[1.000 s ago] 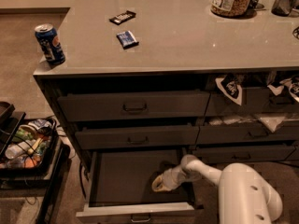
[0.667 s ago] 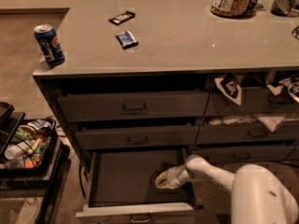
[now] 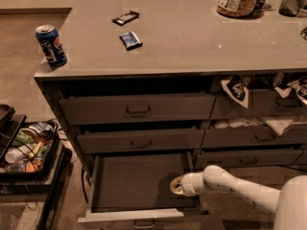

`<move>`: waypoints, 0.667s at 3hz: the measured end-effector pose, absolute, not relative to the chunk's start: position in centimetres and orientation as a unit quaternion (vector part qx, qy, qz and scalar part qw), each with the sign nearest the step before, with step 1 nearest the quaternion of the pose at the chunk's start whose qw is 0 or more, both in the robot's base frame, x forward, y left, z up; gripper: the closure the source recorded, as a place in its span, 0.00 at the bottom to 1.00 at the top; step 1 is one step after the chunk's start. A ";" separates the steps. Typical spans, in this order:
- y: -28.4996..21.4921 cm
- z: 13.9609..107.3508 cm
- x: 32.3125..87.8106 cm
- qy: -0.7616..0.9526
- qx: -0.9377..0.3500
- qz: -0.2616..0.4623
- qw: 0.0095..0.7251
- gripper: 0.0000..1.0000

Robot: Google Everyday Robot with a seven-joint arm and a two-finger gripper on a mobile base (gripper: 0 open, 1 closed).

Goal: Open bottom drawer

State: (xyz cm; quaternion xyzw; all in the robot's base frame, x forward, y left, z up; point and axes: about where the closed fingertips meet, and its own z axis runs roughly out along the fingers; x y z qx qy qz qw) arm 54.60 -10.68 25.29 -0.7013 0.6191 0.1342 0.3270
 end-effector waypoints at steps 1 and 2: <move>-11.9 27.5 53.3 0.620 -0.708 0.116 0.317 1.00; -12.7 28.8 52.4 0.621 -0.712 0.105 0.312 1.00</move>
Offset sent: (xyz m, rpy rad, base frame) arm -0.0307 -0.0332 0.0528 -0.0975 -0.0423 -0.0112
